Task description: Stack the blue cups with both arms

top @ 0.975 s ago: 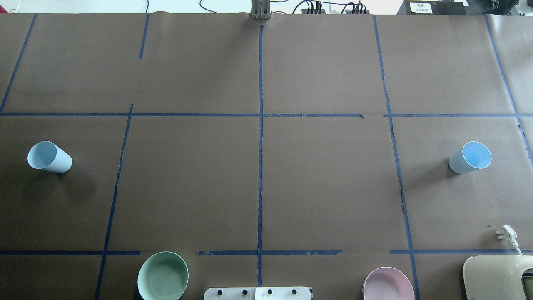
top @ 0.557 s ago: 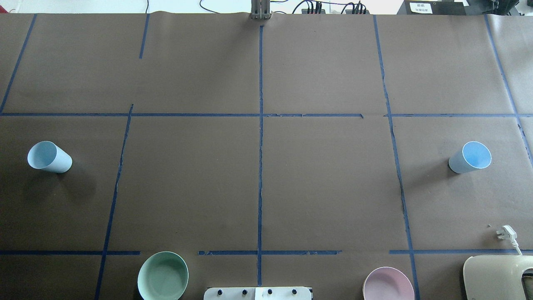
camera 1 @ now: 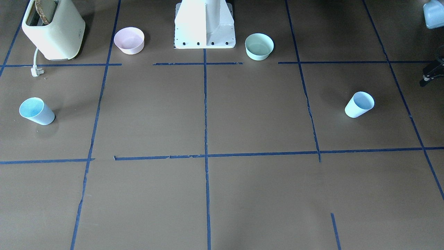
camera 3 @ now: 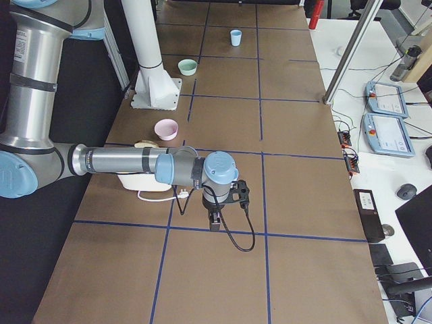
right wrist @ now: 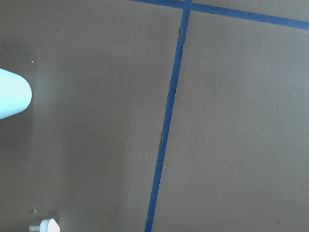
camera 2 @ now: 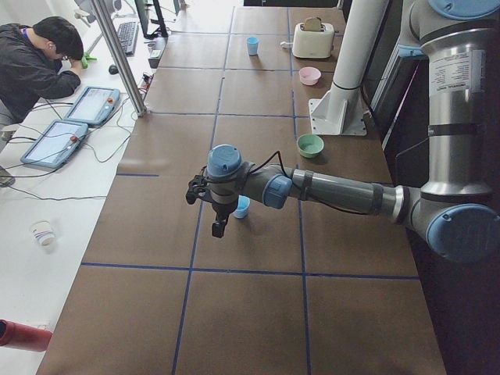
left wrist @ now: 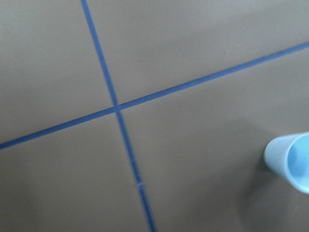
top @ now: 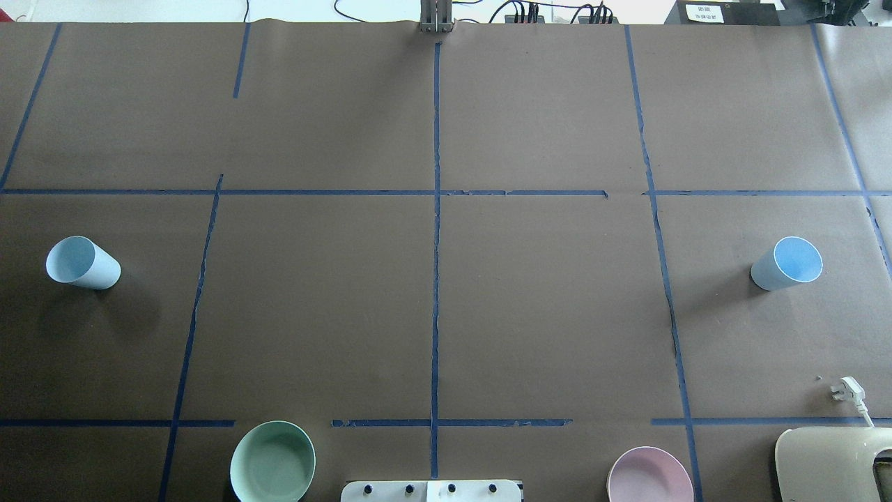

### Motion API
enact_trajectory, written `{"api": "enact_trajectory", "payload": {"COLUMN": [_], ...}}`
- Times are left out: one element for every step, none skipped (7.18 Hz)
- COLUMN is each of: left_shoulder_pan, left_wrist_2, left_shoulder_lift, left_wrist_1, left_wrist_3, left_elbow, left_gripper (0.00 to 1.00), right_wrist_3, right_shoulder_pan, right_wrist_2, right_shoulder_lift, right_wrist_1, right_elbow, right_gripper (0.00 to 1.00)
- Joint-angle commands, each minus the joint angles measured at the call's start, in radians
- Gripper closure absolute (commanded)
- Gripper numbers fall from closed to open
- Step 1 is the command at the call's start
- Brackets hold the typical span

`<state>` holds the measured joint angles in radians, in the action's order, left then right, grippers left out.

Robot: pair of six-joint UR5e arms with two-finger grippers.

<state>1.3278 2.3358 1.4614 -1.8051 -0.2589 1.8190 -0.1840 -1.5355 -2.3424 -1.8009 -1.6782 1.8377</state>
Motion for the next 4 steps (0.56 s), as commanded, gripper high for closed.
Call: {"api": "enact_trajectory", "payload": {"left_shoulder_pan": [-0.152,-0.239,-0.309,-0.334], "left_wrist_2": [-0.063,-0.126,-0.185,-0.2], "left_shoulder_lift": [-0.036,-0.039,-0.039,-0.038], "left_wrist_1": [-0.194,-0.27,-0.289,-0.295], "left_wrist_3": [-0.303,-0.459,-0.524,-0.53], "left_elbow": [-0.007,-0.01,-0.015,-0.036], "left_gripper": [0.0,0.0,0.0,0.0], "right_wrist_3": [0.0,0.0,0.0,0.0], "right_shoulder_pan": [0.0,0.0,0.0,0.0], "right_wrist_2": [0.0,0.002,0.0,0.0], "right_shoulder_lift": [0.0,0.0,0.0,0.0], "right_wrist_1": [0.0,0.0,0.0,0.0], "right_elbow": [0.0,-0.003,-0.005,-0.006], "right_gripper": [0.0,0.0,0.0,0.0]}}
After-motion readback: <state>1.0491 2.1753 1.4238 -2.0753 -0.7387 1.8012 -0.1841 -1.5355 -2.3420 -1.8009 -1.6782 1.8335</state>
